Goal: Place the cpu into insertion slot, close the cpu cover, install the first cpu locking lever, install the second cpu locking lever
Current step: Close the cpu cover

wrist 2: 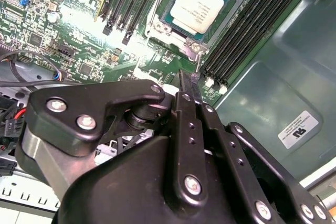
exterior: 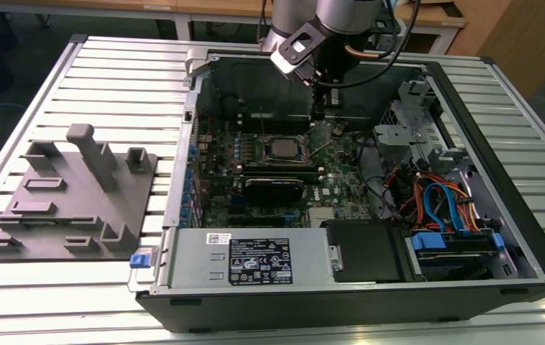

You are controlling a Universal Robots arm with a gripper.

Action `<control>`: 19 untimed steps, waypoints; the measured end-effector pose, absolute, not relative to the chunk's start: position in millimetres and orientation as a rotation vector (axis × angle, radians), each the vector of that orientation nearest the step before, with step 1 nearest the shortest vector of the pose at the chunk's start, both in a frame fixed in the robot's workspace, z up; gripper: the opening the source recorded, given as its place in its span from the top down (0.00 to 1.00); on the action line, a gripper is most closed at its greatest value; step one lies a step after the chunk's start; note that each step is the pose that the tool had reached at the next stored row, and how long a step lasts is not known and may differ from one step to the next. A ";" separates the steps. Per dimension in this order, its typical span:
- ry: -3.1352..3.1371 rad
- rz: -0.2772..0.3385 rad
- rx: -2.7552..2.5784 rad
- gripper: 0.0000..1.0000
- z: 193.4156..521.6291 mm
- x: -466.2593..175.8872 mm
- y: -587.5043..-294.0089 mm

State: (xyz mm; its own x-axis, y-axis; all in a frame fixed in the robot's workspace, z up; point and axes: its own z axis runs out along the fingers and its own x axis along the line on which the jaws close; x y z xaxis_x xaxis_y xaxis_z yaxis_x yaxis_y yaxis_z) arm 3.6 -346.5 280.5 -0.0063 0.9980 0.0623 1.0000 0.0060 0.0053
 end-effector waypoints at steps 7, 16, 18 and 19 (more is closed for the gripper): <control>-2.199 -0.074 -2.185 0.89 279.5 4.2 -346.5; -2.199 -0.074 -2.185 0.89 274.4 14.7 -346.6; -2.199 -0.074 -2.185 0.89 273.0 20.1 -346.6; -2.199 -0.074 -2.185 0.89 272.2 22.4 -346.6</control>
State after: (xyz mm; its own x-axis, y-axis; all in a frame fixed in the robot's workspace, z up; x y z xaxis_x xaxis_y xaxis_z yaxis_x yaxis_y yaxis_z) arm 22.4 -346.6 272.2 -0.0064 0.9980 0.0624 1.0000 0.0061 0.0053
